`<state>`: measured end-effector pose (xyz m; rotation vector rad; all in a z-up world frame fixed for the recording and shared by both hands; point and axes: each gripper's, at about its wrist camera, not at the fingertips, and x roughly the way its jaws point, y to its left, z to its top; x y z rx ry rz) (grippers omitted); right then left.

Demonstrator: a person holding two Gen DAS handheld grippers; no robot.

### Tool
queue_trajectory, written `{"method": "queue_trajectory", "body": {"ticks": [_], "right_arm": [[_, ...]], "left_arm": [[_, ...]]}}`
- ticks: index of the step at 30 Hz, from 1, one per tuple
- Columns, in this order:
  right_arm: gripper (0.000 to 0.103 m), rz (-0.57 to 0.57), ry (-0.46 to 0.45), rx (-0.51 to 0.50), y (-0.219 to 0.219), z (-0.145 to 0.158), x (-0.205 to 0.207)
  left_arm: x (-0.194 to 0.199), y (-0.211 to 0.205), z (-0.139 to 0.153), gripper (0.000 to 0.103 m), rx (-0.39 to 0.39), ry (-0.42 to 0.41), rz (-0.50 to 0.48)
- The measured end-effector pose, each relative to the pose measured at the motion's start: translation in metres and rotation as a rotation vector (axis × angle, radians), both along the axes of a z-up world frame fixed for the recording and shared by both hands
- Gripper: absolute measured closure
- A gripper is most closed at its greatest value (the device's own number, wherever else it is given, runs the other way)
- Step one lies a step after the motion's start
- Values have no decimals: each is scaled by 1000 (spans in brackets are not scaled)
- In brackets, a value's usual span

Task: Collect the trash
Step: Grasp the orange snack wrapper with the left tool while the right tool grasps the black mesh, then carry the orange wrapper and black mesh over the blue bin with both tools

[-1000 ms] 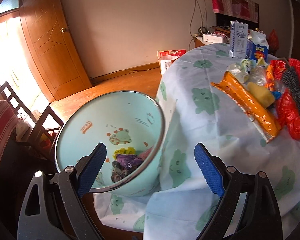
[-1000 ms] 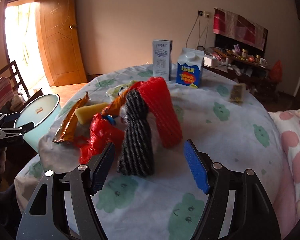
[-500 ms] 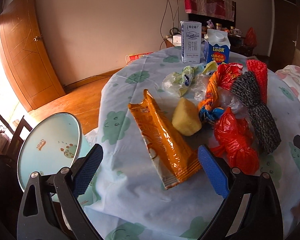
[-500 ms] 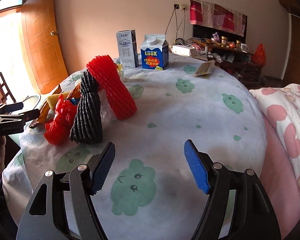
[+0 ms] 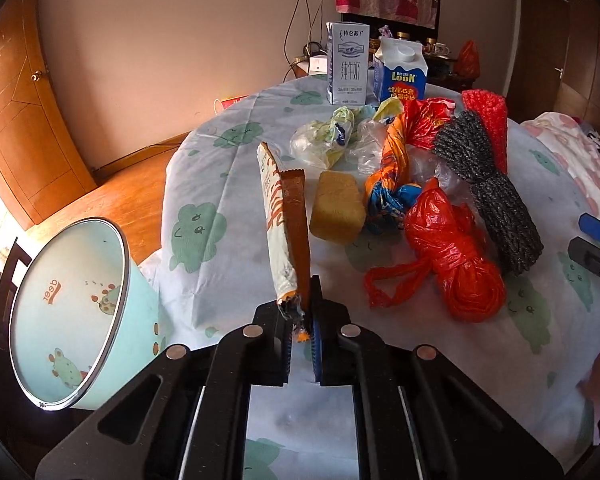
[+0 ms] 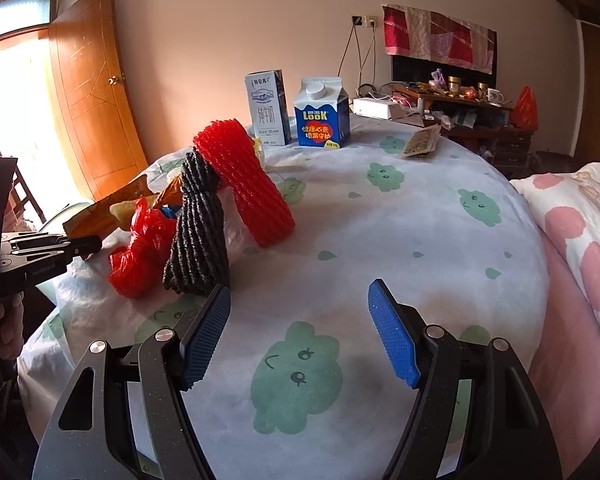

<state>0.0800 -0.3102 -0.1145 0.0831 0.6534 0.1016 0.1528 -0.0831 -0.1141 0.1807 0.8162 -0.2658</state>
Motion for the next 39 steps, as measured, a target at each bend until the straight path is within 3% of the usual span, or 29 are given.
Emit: {"method": "queue_trajectory", "body": {"ticks": [10, 15, 21, 22, 24, 33, 39], "right_arm": [[38, 94, 17, 23, 35, 11, 20], [45, 137, 80, 59, 51, 3, 33], [45, 124, 91, 74, 53, 4, 35], [55, 126, 106, 70, 54, 2, 38], [85, 159, 148, 59, 58, -4, 45], [87, 218, -3, -112, 94, 37, 38], [87, 308, -26, -146, 131, 56, 63]], "left_arm": [[-13, 41, 27, 96, -21, -80, 54], [-16, 69, 25, 96, -15, -73, 102], [-17, 91, 21, 96, -5, -69, 144], [-17, 93, 20, 96, -3, -68, 147], [-18, 96, 20, 96, 1, -71, 152], [-25, 116, 33, 96, 24, -124, 186], [-25, 141, 34, 96, 32, -124, 242]]}}
